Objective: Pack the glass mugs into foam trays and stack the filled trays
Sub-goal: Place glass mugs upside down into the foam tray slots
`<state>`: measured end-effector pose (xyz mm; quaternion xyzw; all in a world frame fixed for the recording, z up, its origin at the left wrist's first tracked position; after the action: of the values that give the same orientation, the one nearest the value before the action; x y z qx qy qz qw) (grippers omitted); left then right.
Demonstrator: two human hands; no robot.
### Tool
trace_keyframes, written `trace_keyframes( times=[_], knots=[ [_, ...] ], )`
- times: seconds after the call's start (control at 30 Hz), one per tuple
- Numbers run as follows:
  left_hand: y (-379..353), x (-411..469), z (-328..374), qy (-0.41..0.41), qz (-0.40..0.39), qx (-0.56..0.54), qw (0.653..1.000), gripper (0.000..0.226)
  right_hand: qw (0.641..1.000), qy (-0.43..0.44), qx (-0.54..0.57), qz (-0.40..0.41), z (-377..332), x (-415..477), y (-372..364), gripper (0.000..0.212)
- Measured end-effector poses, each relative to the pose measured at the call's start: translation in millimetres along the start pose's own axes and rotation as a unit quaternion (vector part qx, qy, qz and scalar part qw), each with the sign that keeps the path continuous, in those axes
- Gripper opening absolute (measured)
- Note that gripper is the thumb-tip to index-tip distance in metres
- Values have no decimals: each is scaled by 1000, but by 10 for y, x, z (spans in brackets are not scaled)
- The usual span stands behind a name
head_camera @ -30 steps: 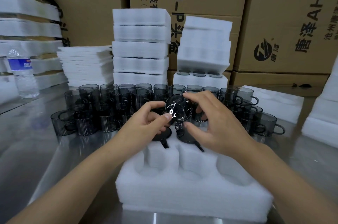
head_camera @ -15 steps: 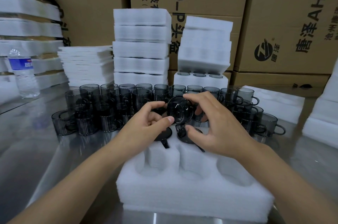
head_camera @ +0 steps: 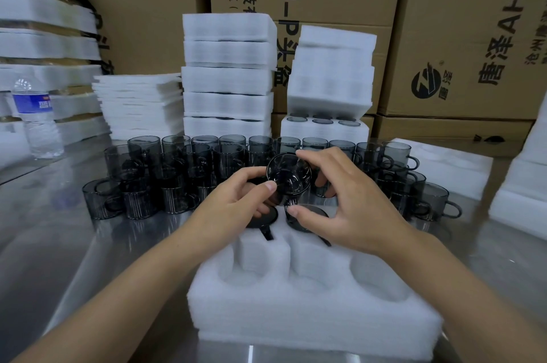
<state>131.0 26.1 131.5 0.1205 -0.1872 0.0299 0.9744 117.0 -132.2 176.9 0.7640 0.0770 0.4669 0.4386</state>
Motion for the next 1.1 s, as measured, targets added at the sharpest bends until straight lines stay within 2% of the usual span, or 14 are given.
trace_keyframes(
  times=[0.47,0.5,0.6,0.67,1.1],
  knots=[
    [-12,1,-11,8,-9,-9,1000,17,1000,-1,-2,-11,-1,-23,-3,72],
    [-14,-1,-11,8,-10,-12,1000,18,1000,-2,-2,-12,-1,-16,-6,72],
    [-5,0,-21,10,-6,-8,1000,46,1000,-5,-4,-14,2,5,-16,72],
    [-2,3,-23,8,-6,-3,1000,49,1000,-6,-6,-13,9,-1,-15,72],
    [-22,-17,15,-8,-19,3,1000,23,999,-16,32,10,61,9,-16,68]
  ],
)
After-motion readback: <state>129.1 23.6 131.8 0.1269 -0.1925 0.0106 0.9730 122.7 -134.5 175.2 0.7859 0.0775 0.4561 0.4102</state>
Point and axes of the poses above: each hand's wrist, its own x-axis towards the middle knuckle, its own y-axis out of the back of the hand, z = x × y, the point moved 8 cm from there along x, towards the middle knuckle, and after that the axes turned 4 degrees about -x, right-handed, at the moved point
